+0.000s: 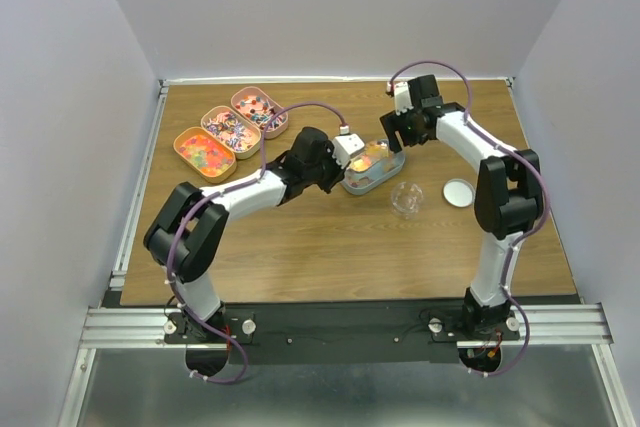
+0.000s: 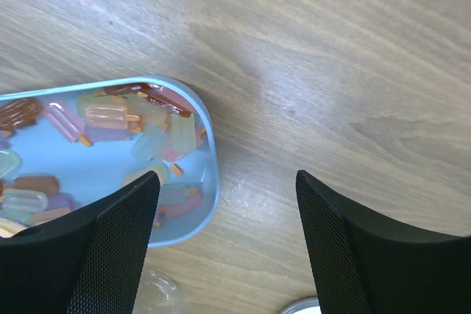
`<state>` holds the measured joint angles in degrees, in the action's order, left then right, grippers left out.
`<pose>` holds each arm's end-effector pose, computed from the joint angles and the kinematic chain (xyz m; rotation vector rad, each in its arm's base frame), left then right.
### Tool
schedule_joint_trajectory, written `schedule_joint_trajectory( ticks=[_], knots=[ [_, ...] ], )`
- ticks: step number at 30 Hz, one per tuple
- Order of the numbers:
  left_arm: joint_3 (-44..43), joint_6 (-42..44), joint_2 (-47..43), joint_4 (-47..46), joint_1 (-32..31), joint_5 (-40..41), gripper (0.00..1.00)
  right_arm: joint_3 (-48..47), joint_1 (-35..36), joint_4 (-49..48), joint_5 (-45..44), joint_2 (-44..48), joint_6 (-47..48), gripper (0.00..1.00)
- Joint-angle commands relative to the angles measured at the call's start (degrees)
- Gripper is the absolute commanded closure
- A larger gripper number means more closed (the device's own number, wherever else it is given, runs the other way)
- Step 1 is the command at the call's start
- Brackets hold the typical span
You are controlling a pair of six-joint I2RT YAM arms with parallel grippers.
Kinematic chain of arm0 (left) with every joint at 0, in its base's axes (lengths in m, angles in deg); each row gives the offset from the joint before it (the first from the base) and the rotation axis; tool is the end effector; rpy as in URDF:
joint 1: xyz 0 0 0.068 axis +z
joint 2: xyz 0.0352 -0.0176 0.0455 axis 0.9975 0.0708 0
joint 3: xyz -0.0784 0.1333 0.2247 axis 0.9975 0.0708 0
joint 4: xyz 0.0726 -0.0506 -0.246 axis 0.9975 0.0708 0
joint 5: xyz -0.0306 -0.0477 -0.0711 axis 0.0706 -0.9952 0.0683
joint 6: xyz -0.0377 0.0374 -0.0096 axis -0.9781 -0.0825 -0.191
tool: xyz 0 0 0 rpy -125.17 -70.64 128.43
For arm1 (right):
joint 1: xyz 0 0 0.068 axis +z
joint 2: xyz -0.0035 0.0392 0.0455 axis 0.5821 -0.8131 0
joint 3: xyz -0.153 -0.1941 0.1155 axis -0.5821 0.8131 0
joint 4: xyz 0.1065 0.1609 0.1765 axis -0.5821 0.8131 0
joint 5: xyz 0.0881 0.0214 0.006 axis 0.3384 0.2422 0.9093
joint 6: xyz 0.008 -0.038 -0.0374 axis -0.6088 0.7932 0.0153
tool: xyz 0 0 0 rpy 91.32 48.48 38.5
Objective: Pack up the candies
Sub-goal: Place the fake candies in the packing bottle.
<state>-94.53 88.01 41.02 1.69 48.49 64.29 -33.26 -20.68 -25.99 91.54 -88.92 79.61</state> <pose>0.2990 -0.2403 0.2112 1.0203 1.9481 -0.5491 0.4268 0.1162 0.2149 -0.6433 2.4338 0.0900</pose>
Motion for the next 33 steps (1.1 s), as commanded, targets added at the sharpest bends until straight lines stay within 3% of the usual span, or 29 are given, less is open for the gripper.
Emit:
schedule_joint_trajectory(
  ticks=[1, 15, 23, 30, 33],
  knots=[
    [1.8, 0.2, -4.2, -3.4, 0.3, -1.1, 1.0, -0.2, -0.1, 1.3, -1.8, 3.9, -1.1, 0.19],
    [3.3, 3.3, -9.2, 5.8, -0.7, -4.6, 1.0, 8.0, -1.7, 1.3, -12.2, 13.9, -12.2, 0.19],
    [1.4, 6.7, -10.3, 12.8, -5.3, -5.1, 1.0, 12.9, -2.3, 1.2, -16.0, 21.3, -21.5, 0.17],
    [-3.4, 7.9, -8.8, 18.4, -8.2, -4.2, 1.0, 20.8, -2.3, -0.3, -16.6, 29.2, -28.3, 0.11],
    [-5.5, 8.2, -7.8, 20.6, -8.8, -3.8, 1.0, 23.8, -2.3, -0.8, -18.2, 32.7, -30.1, 0.01]
  ],
)
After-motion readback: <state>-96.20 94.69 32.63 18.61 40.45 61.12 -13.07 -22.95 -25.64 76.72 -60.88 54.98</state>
